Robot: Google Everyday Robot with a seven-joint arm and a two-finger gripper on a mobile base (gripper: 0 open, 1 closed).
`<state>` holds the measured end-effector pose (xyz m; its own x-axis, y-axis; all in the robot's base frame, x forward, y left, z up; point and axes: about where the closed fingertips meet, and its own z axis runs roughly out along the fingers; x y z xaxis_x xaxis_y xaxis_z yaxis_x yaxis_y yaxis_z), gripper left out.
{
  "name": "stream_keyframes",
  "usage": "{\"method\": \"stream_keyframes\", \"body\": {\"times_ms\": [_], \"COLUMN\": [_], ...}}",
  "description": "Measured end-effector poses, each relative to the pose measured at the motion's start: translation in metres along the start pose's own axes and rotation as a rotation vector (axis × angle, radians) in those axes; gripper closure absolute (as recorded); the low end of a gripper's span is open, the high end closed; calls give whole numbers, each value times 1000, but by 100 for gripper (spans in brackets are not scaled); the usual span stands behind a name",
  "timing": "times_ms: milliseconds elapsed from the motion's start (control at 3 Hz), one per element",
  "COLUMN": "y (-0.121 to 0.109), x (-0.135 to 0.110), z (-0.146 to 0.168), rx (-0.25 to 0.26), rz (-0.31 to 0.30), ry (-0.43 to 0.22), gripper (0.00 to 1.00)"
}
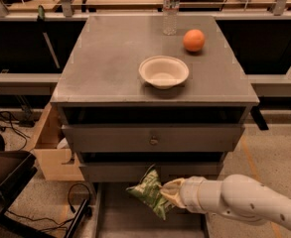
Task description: Pick green jalapeno chip bag from bottom drawer and place on counter
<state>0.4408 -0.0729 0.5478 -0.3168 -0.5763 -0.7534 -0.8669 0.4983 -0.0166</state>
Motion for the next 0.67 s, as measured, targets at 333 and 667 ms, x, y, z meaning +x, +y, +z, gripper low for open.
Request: {"method": "stream_keyframes", "body": {"times_ms": [333, 667], "y": [-1, 6], "x": [-34, -58], "z": [-57, -97], "rx": [32, 81], "rz": [12, -6], "ry": [-68, -82], "gripper": [100, 100]}}
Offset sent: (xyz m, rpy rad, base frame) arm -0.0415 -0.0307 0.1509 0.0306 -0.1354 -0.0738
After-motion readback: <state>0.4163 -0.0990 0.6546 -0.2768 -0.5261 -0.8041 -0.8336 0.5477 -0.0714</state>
